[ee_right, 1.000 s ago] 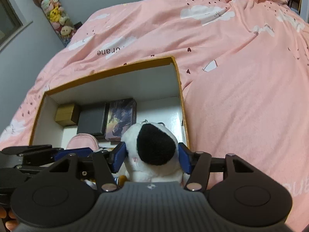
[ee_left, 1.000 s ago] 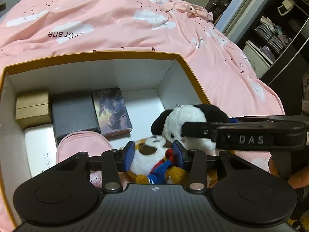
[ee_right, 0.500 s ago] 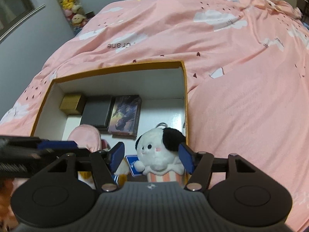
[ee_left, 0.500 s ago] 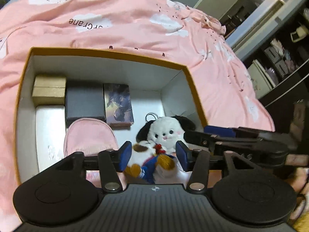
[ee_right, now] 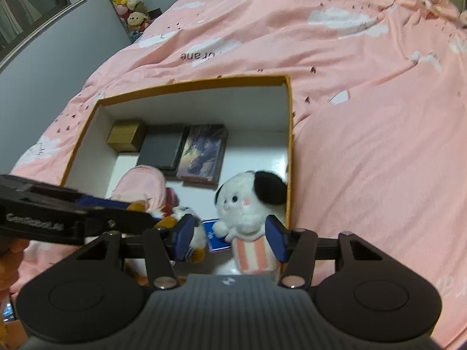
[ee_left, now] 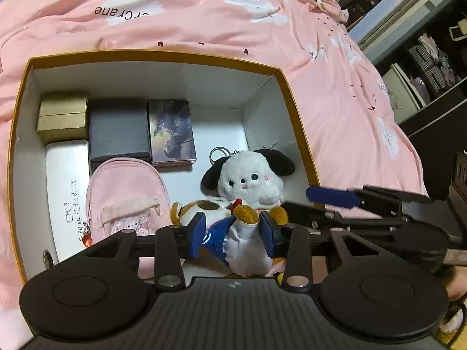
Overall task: Organize objects
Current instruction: 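Lower the plush toys into the orange box and open both grippers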
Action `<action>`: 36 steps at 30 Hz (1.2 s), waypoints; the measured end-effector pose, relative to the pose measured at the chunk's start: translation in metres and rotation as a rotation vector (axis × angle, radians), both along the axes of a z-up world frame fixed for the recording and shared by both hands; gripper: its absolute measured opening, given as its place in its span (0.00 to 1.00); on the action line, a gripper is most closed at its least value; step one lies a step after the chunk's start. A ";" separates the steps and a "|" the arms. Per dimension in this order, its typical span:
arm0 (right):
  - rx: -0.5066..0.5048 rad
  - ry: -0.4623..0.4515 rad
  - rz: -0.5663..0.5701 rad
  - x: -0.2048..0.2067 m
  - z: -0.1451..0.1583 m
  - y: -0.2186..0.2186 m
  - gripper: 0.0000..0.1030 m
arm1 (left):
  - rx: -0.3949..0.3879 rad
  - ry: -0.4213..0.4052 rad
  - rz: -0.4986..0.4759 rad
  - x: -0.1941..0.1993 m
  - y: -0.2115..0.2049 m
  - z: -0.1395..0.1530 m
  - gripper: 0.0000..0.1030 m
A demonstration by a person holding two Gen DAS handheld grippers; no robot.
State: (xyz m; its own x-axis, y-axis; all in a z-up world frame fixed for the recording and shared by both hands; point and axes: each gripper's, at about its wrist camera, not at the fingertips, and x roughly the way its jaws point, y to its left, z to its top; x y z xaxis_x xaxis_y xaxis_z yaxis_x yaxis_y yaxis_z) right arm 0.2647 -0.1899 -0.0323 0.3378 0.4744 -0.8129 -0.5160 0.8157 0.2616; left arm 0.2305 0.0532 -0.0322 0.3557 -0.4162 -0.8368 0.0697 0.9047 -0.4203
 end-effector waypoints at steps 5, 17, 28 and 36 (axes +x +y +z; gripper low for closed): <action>0.097 0.103 0.004 0.003 0.006 -0.008 0.53 | -0.070 0.032 0.074 -0.004 0.018 0.008 0.40; 0.192 0.206 0.004 0.005 -0.002 0.002 0.37 | -0.143 0.073 0.048 -0.014 0.017 -0.014 0.41; 0.162 0.244 0.022 0.009 -0.018 0.007 0.28 | 0.028 0.044 -0.083 -0.009 -0.007 -0.013 0.36; 0.134 0.268 0.038 0.009 -0.025 0.003 0.23 | 0.065 0.035 -0.148 -0.009 -0.015 -0.016 0.37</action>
State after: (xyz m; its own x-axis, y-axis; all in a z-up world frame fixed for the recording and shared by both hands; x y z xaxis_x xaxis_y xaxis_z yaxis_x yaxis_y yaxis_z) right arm 0.2734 -0.1868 -0.0569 0.0993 0.5913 -0.8003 -0.4433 0.7463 0.4965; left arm 0.2219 0.0383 -0.0481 0.2643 -0.4061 -0.8748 0.1906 0.9111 -0.3654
